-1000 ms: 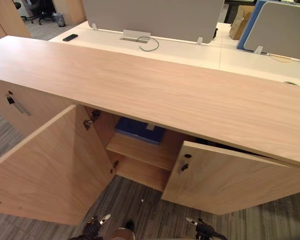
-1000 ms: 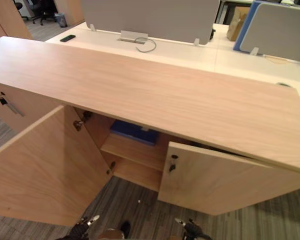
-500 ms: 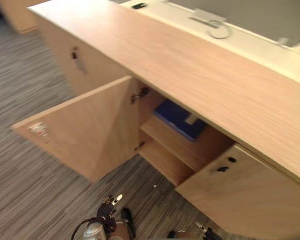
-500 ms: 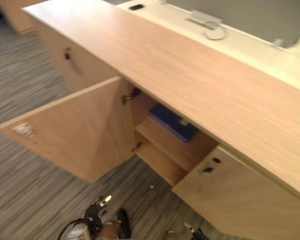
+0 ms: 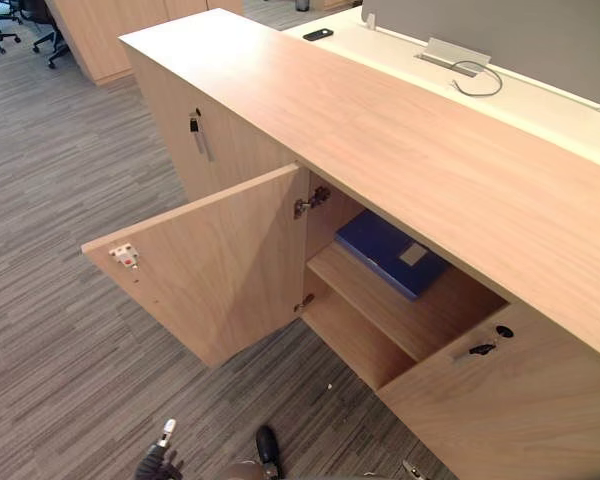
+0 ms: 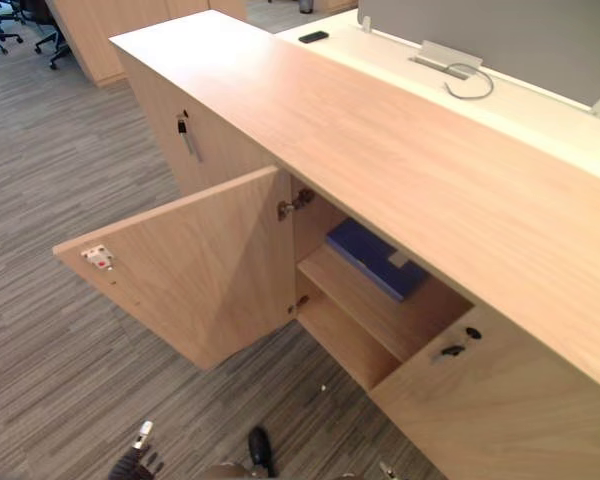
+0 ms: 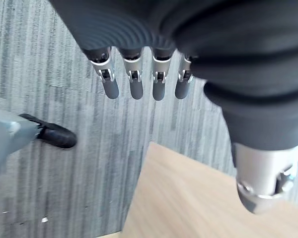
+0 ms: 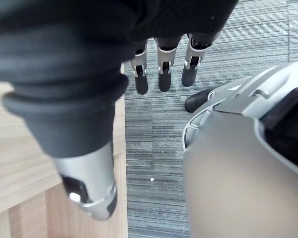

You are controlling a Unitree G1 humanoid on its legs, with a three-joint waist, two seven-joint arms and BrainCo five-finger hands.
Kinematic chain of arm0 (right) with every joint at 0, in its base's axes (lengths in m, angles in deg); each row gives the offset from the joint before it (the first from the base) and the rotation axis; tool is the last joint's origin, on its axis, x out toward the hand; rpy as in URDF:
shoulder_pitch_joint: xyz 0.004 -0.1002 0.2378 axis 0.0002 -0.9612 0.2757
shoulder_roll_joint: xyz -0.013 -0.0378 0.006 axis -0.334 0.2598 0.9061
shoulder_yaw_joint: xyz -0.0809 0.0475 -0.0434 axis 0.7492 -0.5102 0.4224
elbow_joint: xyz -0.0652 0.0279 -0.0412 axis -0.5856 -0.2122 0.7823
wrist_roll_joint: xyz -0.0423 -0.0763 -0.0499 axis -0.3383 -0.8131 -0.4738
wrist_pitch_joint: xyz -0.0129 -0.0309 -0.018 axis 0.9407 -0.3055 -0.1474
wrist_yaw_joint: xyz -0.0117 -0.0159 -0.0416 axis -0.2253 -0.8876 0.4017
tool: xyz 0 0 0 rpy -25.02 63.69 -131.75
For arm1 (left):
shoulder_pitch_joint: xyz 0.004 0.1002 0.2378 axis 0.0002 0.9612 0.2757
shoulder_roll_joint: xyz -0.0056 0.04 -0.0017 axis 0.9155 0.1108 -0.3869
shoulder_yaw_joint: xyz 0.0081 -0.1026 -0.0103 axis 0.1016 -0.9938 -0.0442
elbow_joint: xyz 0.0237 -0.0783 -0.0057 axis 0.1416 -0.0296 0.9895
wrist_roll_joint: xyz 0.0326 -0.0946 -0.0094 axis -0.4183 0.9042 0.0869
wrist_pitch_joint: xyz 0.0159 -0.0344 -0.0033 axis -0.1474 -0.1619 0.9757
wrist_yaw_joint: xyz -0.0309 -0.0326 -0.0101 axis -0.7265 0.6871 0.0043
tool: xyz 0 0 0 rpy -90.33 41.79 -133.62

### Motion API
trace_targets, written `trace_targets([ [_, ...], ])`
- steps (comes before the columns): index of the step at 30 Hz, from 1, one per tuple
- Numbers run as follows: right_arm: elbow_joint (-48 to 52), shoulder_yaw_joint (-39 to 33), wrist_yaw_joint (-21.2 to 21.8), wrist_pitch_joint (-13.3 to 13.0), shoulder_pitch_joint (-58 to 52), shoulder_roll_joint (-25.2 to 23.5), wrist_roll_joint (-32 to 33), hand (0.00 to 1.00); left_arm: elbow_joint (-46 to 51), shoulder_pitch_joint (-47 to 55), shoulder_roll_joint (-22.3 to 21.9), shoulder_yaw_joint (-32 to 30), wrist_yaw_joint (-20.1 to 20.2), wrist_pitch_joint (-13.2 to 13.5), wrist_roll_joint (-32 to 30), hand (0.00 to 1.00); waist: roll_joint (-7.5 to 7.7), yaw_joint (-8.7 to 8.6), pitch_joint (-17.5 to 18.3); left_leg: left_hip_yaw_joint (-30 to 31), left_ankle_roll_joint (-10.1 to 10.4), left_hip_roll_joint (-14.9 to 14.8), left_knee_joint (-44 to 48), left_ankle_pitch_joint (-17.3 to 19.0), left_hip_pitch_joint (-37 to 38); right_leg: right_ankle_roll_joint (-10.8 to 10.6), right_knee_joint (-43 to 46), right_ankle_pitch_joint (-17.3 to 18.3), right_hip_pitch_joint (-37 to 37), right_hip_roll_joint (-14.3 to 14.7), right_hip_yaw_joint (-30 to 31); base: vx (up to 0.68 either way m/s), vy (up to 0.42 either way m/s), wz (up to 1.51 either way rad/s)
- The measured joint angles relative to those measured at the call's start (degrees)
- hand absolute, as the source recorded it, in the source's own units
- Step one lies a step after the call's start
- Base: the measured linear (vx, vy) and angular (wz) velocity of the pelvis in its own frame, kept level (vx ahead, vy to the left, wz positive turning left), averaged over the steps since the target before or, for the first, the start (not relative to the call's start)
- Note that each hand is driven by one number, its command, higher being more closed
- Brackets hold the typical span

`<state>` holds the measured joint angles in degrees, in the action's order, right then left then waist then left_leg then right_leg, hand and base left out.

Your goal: Walk over to the cabinet, pick up the folder, carry it to the office cabinet, place the folder inside the office cabinet, then close the office cabinet door

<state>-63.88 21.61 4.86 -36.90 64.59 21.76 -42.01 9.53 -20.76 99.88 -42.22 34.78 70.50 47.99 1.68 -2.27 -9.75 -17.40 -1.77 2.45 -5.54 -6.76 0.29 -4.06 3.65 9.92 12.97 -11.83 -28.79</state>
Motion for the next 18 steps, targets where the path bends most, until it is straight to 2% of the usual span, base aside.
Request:
trace_targets([
  [6, -0.2, -0.7, 0.2, 0.1, -0.6, 0.5, -1.0, 0.00, 0.0, -6.9, 8.6, -4.2, -3.5, 0.0, -11.3, 0.00, 0.06, -0.06, 0.1, -0.2, 0.8, 0.3, 0.0, 1.8, 1.9, 2.7, -1.1, -1.3, 2.2, 0.2, 0.8, 0.07, -0.013, -0.02],
  [9, -0.2, -0.7, 1.0, 0.1, -0.6, 0.5, -0.9, 0.00, -0.3, -13.2, 15.8, -4.4, -5.4, 0.0, -15.7, 0.00, -0.02, 0.11, 0.2, -0.9, 1.2, -0.7, 0.1, 2.6, 3.0, 3.6, 0.6, -2.4, 1.8, 0.7, 2.2, 0.08, 0.002, -0.13],
  [10, 0.2, -0.7, 1.2, 0.2, -0.7, 0.4, -0.9, 0.00, -2.4, -16.2, 19.5, -5.9, -6.4, -0.1, -17.7, 0.00, 0.01, -0.05, 0.5, -1.9, 1.0, -1.5, 0.1, 3.0, 3.7, 3.0, 2.0, -3.2, 1.2, 1.0, 4.0, 0.08, 0.009, -0.27],
  [11, 0.3, -0.7, 1.3, 0.3, -0.8, 0.3, -0.9, 0.00, -2.7, -16.6, 20.1, -6.6, -6.6, -0.1, -18.0, 0.00, 0.00, -0.08, 0.7, -2.1, 1.0, -1.8, 0.3, 3.1, 3.7, 2.7, 2.4, -3.4, 0.9, 1.2, 4.3, 0.07, 0.006, -0.34],
  [14, 1.6, -1.1, 2.0, 0.4, -1.0, -0.2, -0.9, 0.00, -4.6, -22.4, 26.4, -10.3, -7.5, -0.6, -19.1, 0.00, -0.13, -0.38, 1.5, -3.6, 1.0, -4.6, 0.4, 3.5, 3.9, 2.9, 7.5, -4.9, -2.7, 2.6, 7.3, 0.06, -0.011, -0.27],
  [15, 1.8, -1.7, 2.3, 0.4, -1.1, -0.5, -0.9, 0.00, -5.0, -24.2, 28.2, -10.9, -7.6, -0.8, -20.2, 0.00, -0.75, -0.77, 1.4, -3.8, 0.9, -6.4, 0.5, 3.6, 4.1, 2.6, 10.4, -3.3, -4.7, 3.6, 8.4, 0.05, -0.045, -0.27],
  [17, 1.8, -1.7, 2.7, 0.5, -1.1, -0.9, -0.9, 0.00, -5.3, -26.7, 30.3, -11.0, -7.7, -1.3, -21.1, 0.00, -0.89, -1.33, 1.4, -4.7, 1.0, -9.2, 0.6, 3.6, 4.9, 2.2, 4.9, 0.3, -5.9, 6.4, 10.4, 0.00, -0.112, -0.34],
  [18, 2.5, -1.7, 3.0, 0.5, -1.7, -1.0, -0.8, 0.00, -5.6, -28.2, 30.4, -10.9, -7.6, -1.6, -21.4, 0.00, -0.88, -1.55, 1.4, -5.5, 1.4, -10.0, 0.6, 3.6, 5.5, 2.5, -0.8, -1.4, -6.8, 7.7, 10.4, -0.08, -0.166, -0.35],
])
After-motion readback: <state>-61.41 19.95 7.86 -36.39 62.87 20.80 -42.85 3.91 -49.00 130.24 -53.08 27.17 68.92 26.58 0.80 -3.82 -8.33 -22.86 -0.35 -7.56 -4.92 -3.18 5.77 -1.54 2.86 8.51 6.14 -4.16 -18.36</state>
